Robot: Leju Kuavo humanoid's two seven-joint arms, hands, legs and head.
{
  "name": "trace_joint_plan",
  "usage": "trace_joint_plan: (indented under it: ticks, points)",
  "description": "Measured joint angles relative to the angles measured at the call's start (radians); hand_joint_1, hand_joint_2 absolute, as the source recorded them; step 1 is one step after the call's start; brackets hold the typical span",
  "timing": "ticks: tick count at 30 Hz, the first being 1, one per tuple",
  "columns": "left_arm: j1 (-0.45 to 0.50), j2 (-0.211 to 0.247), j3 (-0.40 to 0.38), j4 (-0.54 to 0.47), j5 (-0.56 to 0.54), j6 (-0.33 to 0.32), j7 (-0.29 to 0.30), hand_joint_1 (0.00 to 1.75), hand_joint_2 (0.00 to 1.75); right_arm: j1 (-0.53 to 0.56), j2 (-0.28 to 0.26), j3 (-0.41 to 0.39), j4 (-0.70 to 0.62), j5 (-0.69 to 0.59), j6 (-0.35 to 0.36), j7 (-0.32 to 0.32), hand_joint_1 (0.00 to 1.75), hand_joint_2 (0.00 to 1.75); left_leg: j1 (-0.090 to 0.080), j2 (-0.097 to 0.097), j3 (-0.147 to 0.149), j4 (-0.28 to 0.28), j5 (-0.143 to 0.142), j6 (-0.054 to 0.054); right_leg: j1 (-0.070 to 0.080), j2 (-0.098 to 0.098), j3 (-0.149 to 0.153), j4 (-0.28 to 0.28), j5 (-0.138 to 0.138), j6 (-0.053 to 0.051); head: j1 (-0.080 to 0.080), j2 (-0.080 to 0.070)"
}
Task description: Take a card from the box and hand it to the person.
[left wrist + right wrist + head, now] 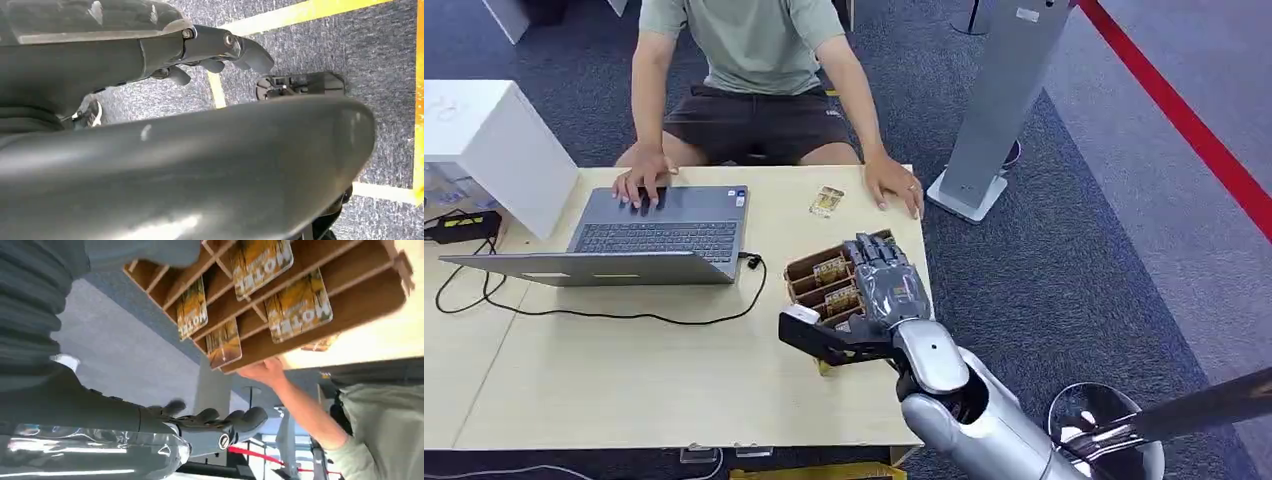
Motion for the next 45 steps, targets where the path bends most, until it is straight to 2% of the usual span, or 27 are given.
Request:
trace_joint_plan:
  ticks: [1,4,15,20,30,32,39,45]
  points:
    - [0.000,0.000,0.000,0.000,0.000,0.000,0.000,0.00,0.00,0.000,0.000,0.010,0.000,-0.001,0.002,0.009,1.03,1.75,0.000,0.000,0.000,0.000,0.000,0.000,0.000,0.000,0.000,0.000,0.000,0.000,0.001,0.000]
    - [0.000,0.000,-0.001,0.000,0.001,0.000,0.002,0.00,0.00,0.004,0.000,0.034,-0.003,-0.009,0.002,0.024,1.03,1.75,0.000,0.000,0.000,0.000,0.000,0.000,0.000,0.000,0.000,0.000,0.000,0.000,0.002,0.000]
    - [0.001,0.000,-0.002,0.000,0.005,0.000,0.007,0.00,0.00,0.029,-0.002,0.077,-0.005,-0.024,-0.004,0.038,0.98,1.75,0.000,0.000,0.000,0.000,0.000,0.000,0.000,0.000,0.000,0.000,0.000,0.000,-0.001,0.000]
    - [0.001,0.000,-0.002,0.000,0.005,0.001,0.008,0.00,0.00,0.030,-0.001,0.083,-0.003,-0.024,-0.004,0.037,0.77,1.75,0.000,0.000,0.000,0.000,0.000,0.000,0.000,0.000,0.000,0.000,0.000,0.000,0.001,0.000]
    - [0.000,0.000,-0.002,0.000,0.006,0.002,0.019,0.00,0.00,0.029,0.008,0.106,0.051,-0.046,-0.019,0.024,0.77,1.75,0.000,0.000,0.000,0.000,0.000,0.000,0.000,0.000,0.000,0.000,0.000,0.000,0.000,0.000]
    - [0.001,0.000,-0.002,0.000,0.005,0.002,0.020,0.00,0.00,0.029,0.010,0.109,0.064,-0.048,-0.023,0.024,0.82,1.75,0.000,0.000,0.000,0.000,0.000,0.000,0.000,0.000,0.000,0.000,0.000,0.000,-0.001,0.000]
    - [0.000,0.000,-0.002,0.000,0.004,0.002,0.020,0.00,0.00,0.030,0.011,0.119,0.104,-0.052,-0.040,0.023,0.75,1.75,0.000,0.000,0.000,0.000,0.000,0.000,0.000,0.000,0.000,0.000,0.000,0.000,0.002,0.000]
    - [0.001,0.000,-0.003,0.000,0.002,0.001,0.019,0.00,0.00,0.030,0.011,0.119,0.130,-0.055,-0.055,0.025,0.79,1.75,0.000,0.000,0.000,0.000,0.000,0.000,0.000,0.000,0.000,0.000,0.000,0.000,0.000,0.000]
